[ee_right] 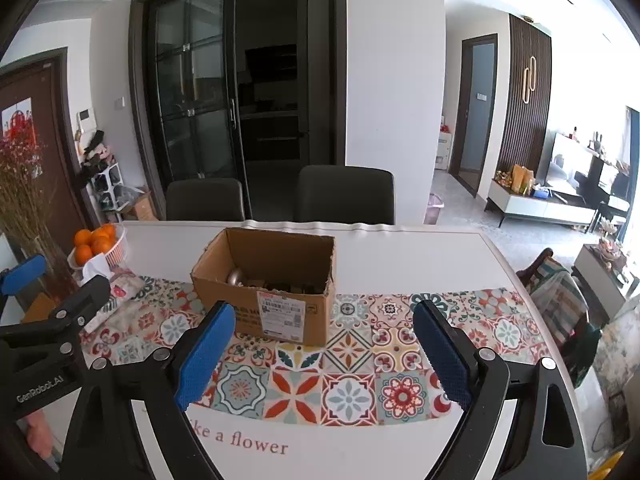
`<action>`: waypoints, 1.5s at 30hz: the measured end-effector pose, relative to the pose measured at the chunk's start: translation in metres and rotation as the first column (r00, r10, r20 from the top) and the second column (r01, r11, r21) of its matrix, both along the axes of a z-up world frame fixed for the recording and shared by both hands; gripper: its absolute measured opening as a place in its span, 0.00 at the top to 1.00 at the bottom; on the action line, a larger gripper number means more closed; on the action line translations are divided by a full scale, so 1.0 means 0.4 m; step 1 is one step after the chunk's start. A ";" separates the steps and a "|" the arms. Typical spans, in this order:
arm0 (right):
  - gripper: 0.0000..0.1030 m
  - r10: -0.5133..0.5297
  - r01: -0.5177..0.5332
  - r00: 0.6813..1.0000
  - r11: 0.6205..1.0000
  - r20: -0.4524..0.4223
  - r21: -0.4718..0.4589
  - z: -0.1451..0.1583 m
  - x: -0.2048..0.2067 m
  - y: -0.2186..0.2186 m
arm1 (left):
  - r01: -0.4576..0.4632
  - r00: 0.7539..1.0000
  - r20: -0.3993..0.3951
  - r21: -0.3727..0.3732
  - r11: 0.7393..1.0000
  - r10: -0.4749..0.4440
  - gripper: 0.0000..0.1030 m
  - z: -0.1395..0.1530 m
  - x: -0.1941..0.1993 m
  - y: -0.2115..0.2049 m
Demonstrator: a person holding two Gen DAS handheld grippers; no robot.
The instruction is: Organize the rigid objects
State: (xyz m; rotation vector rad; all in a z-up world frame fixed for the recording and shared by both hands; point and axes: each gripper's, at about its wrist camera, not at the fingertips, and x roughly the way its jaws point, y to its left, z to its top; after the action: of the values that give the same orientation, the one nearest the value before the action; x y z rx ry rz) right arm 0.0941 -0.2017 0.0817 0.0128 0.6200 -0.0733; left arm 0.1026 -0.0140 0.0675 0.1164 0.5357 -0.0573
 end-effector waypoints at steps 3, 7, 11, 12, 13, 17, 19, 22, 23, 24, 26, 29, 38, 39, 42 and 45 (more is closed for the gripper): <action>0.12 -0.001 0.001 1.000 1.000 0.007 -0.005 0.004 -0.006 0.001 | 0.002 1.000 -0.002 -0.005 1.000 -0.002 0.00 0.002 -0.002 0.003; 0.12 -0.002 0.002 1.000 1.000 0.010 -0.007 0.007 -0.012 0.004 | 0.001 1.000 0.004 -0.005 1.000 -0.001 0.00 0.007 -0.007 0.005; 0.12 -0.004 0.004 1.000 1.000 0.013 -0.012 0.010 -0.015 0.006 | -0.006 1.000 0.016 0.004 1.000 0.006 0.00 0.012 -0.015 0.003; 0.12 -0.005 0.005 1.000 1.000 0.012 -0.011 0.010 -0.017 0.006 | -0.007 1.000 0.017 0.006 1.000 0.007 0.00 0.013 -0.017 0.001; 0.12 -0.005 0.005 1.000 1.000 0.013 -0.009 0.011 -0.019 0.006 | -0.006 1.000 0.018 0.005 1.000 0.005 0.00 0.014 -0.020 0.000; 0.12 -0.006 0.006 1.000 1.000 0.016 -0.010 0.012 -0.024 0.007 | -0.004 1.000 0.019 0.001 1.000 0.004 0.00 0.016 -0.025 -0.002; 0.12 -0.007 0.007 1.000 1.000 0.016 -0.009 0.013 -0.026 0.008 | -0.005 1.000 0.020 0.003 1.000 0.005 0.00 0.016 -0.026 -0.002; 0.12 -0.008 0.008 1.000 1.000 0.017 -0.008 0.014 -0.026 0.009 | -0.007 1.000 0.022 0.004 1.000 0.007 0.00 0.019 -0.027 -0.004; 0.12 -0.009 0.009 1.000 1.000 0.019 -0.009 0.014 -0.027 0.009 | -0.006 1.000 0.021 0.004 1.000 0.006 0.00 0.019 -0.026 -0.004; 0.12 -0.009 0.009 1.000 1.000 0.018 -0.011 0.014 -0.027 0.009 | -0.007 1.000 0.021 0.005 1.000 0.007 0.00 0.019 -0.026 -0.004; 0.12 -0.010 0.010 1.000 1.000 0.021 -0.011 0.015 -0.029 0.010 | -0.008 1.000 0.022 0.004 1.000 0.007 0.00 0.022 -0.028 -0.005; 0.12 -0.010 0.010 1.000 1.000 0.022 -0.010 0.015 -0.030 0.014 | -0.008 1.000 0.021 0.004 1.000 0.008 0.00 0.022 -0.028 -0.004; 0.12 -0.009 0.009 1.000 1.000 0.023 -0.010 0.012 -0.032 0.011 | -0.007 1.000 0.021 0.002 1.000 0.007 0.00 0.025 -0.029 -0.004; 0.12 -0.008 0.009 1.000 1.000 0.022 -0.010 0.011 -0.032 0.011 | -0.007 1.000 0.021 0.002 1.000 0.007 0.00 0.027 -0.029 -0.006; 0.12 -0.008 0.008 1.000 1.000 0.023 -0.010 0.012 -0.032 0.011 | -0.007 1.000 0.021 0.004 1.000 0.007 0.00 0.028 -0.028 -0.007; 0.12 -0.007 0.008 1.000 1.000 0.022 -0.009 0.012 -0.032 0.012 | -0.008 1.000 0.021 0.003 1.000 0.008 0.00 0.027 -0.028 -0.006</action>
State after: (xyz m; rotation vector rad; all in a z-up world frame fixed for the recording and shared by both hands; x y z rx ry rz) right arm 0.0813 -0.1969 0.0865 0.0073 0.5972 -0.0832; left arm 0.0912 -0.0163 0.0781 0.1174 0.5149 -0.0472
